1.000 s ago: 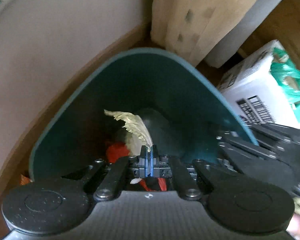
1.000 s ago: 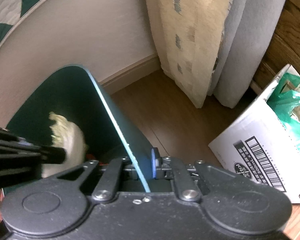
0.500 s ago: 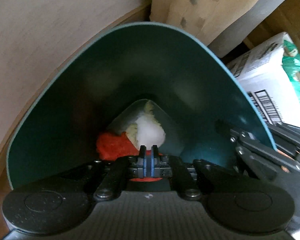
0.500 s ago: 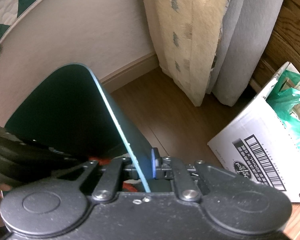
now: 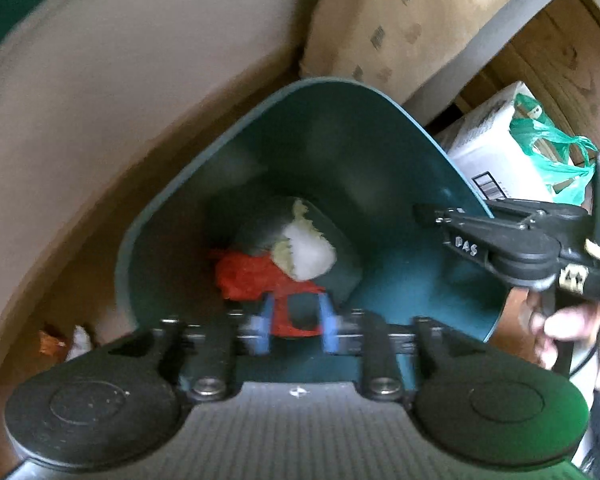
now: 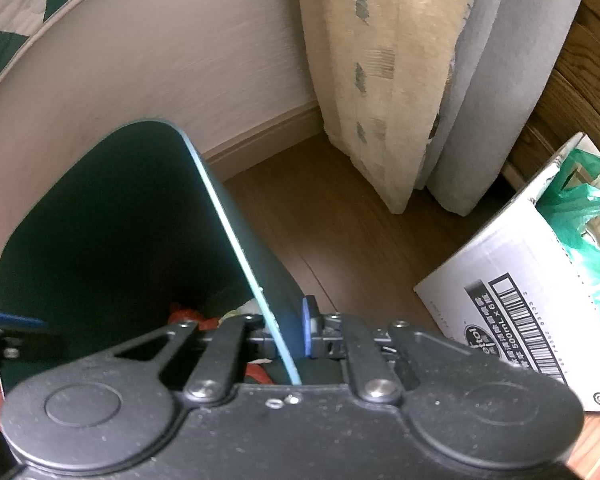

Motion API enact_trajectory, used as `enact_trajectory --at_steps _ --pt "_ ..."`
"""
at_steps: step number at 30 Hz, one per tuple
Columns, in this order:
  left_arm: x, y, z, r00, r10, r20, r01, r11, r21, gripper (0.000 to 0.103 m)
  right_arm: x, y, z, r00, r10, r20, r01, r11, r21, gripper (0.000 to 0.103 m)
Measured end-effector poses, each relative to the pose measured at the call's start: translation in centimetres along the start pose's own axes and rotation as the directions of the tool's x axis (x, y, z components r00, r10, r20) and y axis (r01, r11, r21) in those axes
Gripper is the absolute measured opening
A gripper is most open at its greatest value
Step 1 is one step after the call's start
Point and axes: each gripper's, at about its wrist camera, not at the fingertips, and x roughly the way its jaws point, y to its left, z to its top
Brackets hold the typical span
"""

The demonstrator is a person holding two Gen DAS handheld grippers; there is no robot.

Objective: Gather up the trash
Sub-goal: 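Move the left tool back to the pile toward the white tissue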

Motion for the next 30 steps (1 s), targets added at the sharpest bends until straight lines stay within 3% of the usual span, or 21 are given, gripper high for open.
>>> enact_trajectory --at_steps 2,3,8,13,16,25,27,30 --pt "-1.6 1.1 -0.8 0.998 0.049 0.049 -0.049 0.999 -0.007 0.069 0.1 0.0 0.1 1.000 -0.001 -0.004 0.001 1.000 -0.003 0.009" --pt "-2.2 1.7 -1.1 0.996 0.064 0.068 -0.063 0.998 -0.017 0.071 0.1 0.1 0.1 1.000 -0.003 -0.004 0.003 1.000 -0.006 0.009" --pt "-3.8 6.1 -3.1 0.987 0.135 0.087 -0.128 0.989 -0.081 0.071 0.9 -0.2 -0.1 0.999 -0.012 -0.033 0.012 1.000 -0.005 0.008" --pt "-3.0 11.9 -6.3 0.977 0.212 0.026 -0.205 0.965 -0.166 0.071 2.2 -1.7 -1.1 0.993 -0.023 -0.115 0.033 0.996 0.084 0.008" --pt "-1.5 14.9 -8.2 0.973 0.232 -0.011 -0.229 0.951 -0.208 0.071 2.7 -2.5 -2.3 0.985 -0.013 -0.172 0.039 0.987 0.154 0.007" --pt "5.8 22.0 -12.2 0.965 0.232 -0.124 -0.259 0.923 -0.285 0.071 2.4 -0.7 -5.5 0.971 -0.047 -0.233 0.097 0.973 0.209 0.005" --pt "7.8 24.2 -12.4 0.966 0.203 -0.161 -0.250 0.896 -0.367 0.071 2.3 -1.1 -5.5 0.973 -0.045 -0.227 0.100 0.966 0.239 0.005" --pt "10.5 28.0 -13.0 0.973 0.145 -0.178 -0.219 0.820 -0.529 0.071 2.3 -1.2 -5.5 0.974 -0.050 -0.221 0.108 0.960 0.260 0.006"
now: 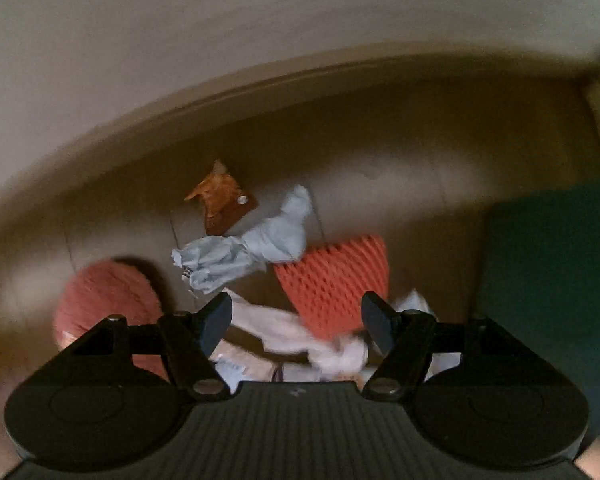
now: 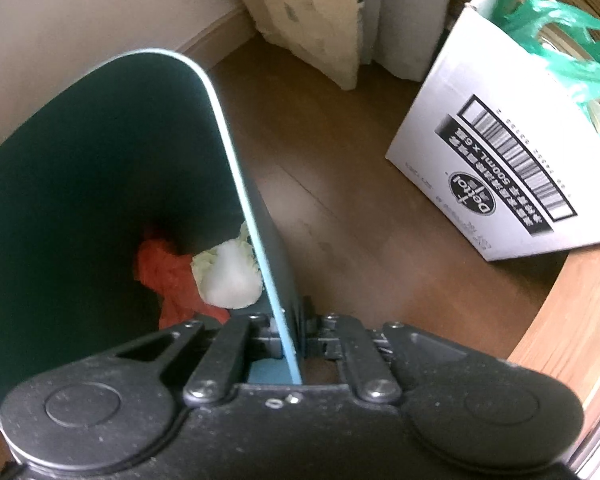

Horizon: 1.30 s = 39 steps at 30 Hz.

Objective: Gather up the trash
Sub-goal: 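Move the left tool back to the pile toward the white tissue, then grasp the crumpled white tissue with the left tool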

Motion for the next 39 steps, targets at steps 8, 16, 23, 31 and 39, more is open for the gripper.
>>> enact_trajectory --at_steps 8,16,23,31,39 --pt "6.8 3.2 4.0 0.997 0.009 -0.082 -0.025 0.982 -0.190 0.071 1.0 0.7 -0.4 0.999 -0.043 -0.014 0.042 0.999 -0.012 0.007" --pt "10.4 0.5 3.3 0.990 0.063 -0.126 -0.066 0.998 -0.023 0.071 2.1 1.1 -1.1 0.997 -0.061 -0.043 0.060 0.998 -0.031 0.006" --pt "10.7 -1.4 3.0 0.987 0.110 -0.120 -0.104 0.993 0.059 0.053 2.2 1.0 -1.5 0.997 -0.058 -0.052 0.057 0.998 -0.026 0.006" --pt "7.8 -1.2 2.9 0.990 0.121 -0.074 -0.119 0.992 0.037 0.047 2.2 0.5 -2.8 0.998 -0.034 -0.057 0.041 0.992 0.115 0.005" --pt "0.6 -2.7 -0.6 0.998 0.051 -0.032 -0.048 0.995 0.091 0.047 0.7 4.0 -3.1 0.997 -0.072 0.004 0.072 0.990 -0.124 0.002"
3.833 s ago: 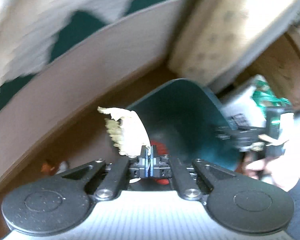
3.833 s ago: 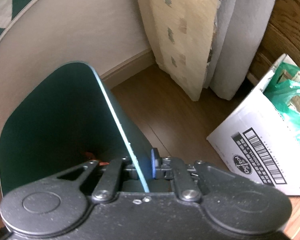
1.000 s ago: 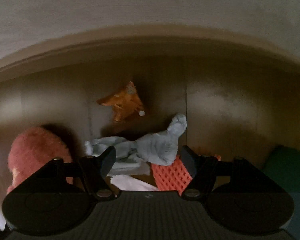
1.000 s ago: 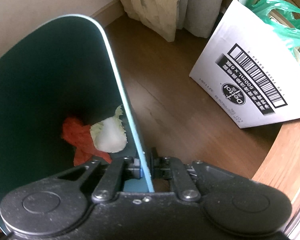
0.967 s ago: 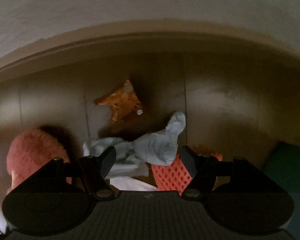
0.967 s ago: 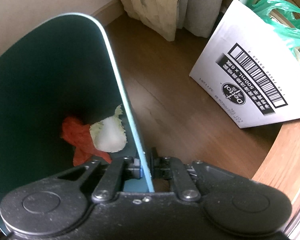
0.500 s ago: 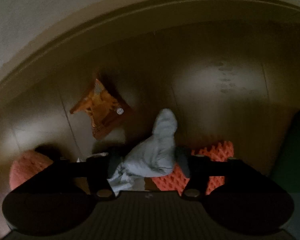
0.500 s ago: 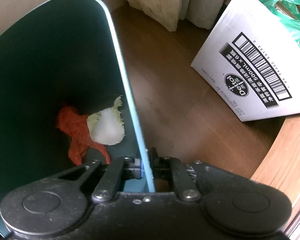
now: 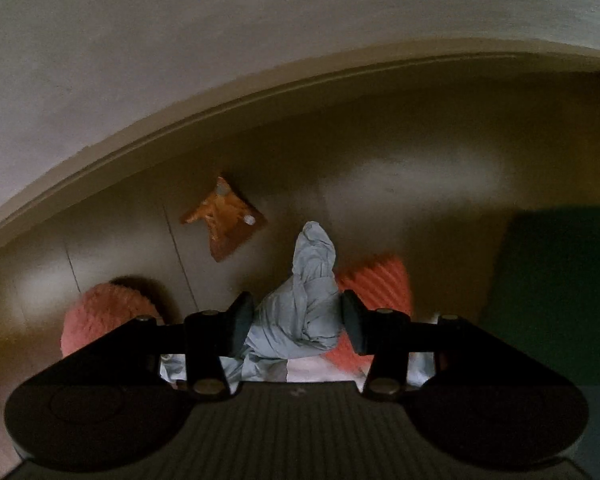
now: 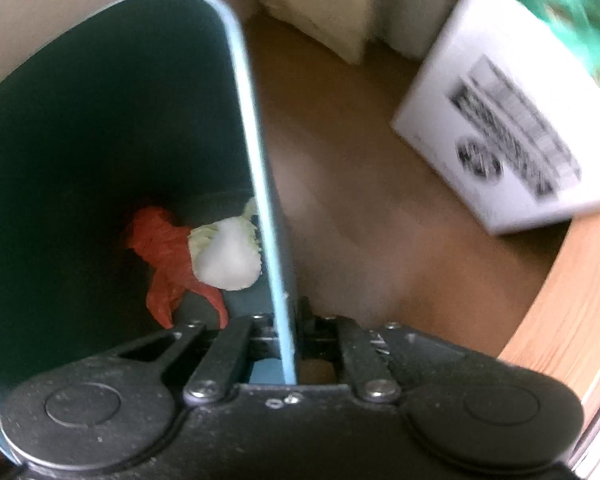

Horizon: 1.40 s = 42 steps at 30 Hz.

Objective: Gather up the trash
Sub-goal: 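Grasp the crumpled white tissue with the left tool, then drop the white tissue into the wastebasket by opening the left tool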

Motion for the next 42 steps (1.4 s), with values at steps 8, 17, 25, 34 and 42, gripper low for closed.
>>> enact_trajectory --at_steps 8,17,25,34,42 --pt "-13.0 -3.2 -3.5 0.979 -0.141 0.145 0.124 0.985 0.120 0.047 -0.1 1.3 1.1 1.000 -0.005 -0.008 0.003 0.964 -0.266 0.004" --pt "-26.2 -12.9 -4.3 0.906 -0.345 0.244 0.242 0.897 0.371 0.047 0.6 0.7 1.1 0.999 0.019 -0.029 -0.026 0.956 -0.292 0.005" --pt "-20.3 -23.3 -4.9 0.937 -0.323 0.132 0.213 0.830 0.515 0.047 -1.1 0.0 1.6 0.999 0.041 0.003 -0.039 0.952 -0.303 0.005" --pt "-12.6 -27.3 -3.8 0.978 -0.206 0.030 0.159 0.829 0.537 0.047 -1.3 -0.9 2.4 0.997 0.056 0.043 -0.043 0.964 -0.261 0.003" --pt "-9.4 -28.7 -3.6 0.990 -0.143 -0.008 0.126 0.846 0.518 0.048 -1.2 -1.3 2.9 0.996 0.070 0.053 -0.054 0.964 -0.261 0.003"
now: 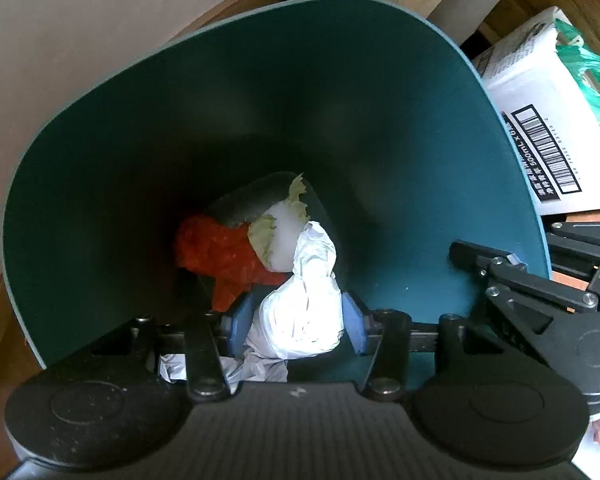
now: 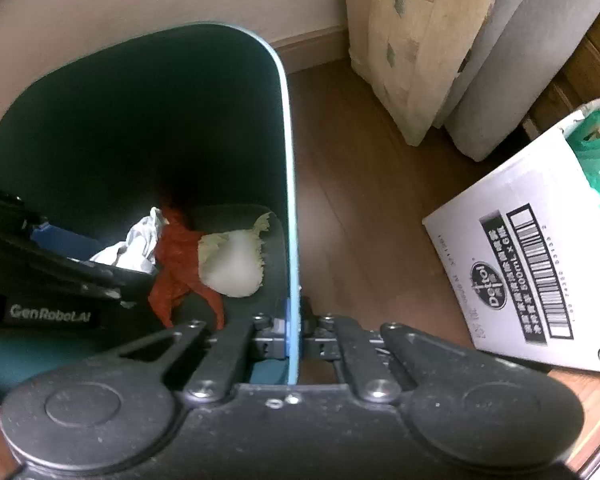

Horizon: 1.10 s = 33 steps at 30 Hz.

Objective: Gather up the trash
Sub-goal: 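Drop the white tissue into the wastebasket by opening the left tool, then move the left tool back down to the remaining trash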

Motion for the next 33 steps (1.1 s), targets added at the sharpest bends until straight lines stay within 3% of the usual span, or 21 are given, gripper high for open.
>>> enact_trajectory --at_steps 3,8,15,18,20,27,29,33 --pt "-0.1 0.1 0.0 1.000 -0.012 0.005 0.012 1.000 -0.013 0.049 0.1 -0.3 0.1 1.000 0.005 -0.004 -0.005 1.000 0.020 0.003" --pt "-1.2 -0.2 -0.5 0.999 -0.023 0.037 0.023 1.000 0.004 0.061 0.0 -0.2 0.1 1.000 0.012 0.002 -0.012 1.000 0.015 0.005" --pt "-4.0 -0.4 -1.9 0.996 -0.038 0.085 0.033 0.998 0.050 0.061 -0.3 -0.1 0.2 0.999 0.020 0.029 -0.019 1.000 -0.015 0.011" --pt "-5.8 0.6 -3.1 0.992 -0.075 0.104 0.070 0.996 0.052 0.062 -0.4 0.2 0.2 0.999 0.016 0.035 -0.015 0.999 -0.035 0.015" --pt "-7.0 1.6 -4.1 0.988 -0.086 0.125 0.082 0.996 0.037 0.071 -0.4 0.4 0.2 0.999 0.011 0.037 -0.010 0.999 -0.051 0.017" --pt "-10.5 6.1 -7.7 0.976 -0.109 0.188 0.117 0.992 -0.036 0.074 -0.4 0.9 0.1 0.999 0.010 0.052 -0.006 0.997 -0.081 0.039" --pt "-11.5 7.0 -8.4 0.975 -0.087 0.205 0.098 0.994 -0.041 0.074 -0.6 1.0 0.2 0.998 0.025 0.062 -0.019 0.996 -0.089 0.057" --pt "-12.5 8.9 -9.6 0.974 -0.030 0.225 0.045 0.997 -0.064 0.074 -0.9 1.2 0.3 0.998 0.021 0.065 -0.014 0.994 -0.108 0.061"
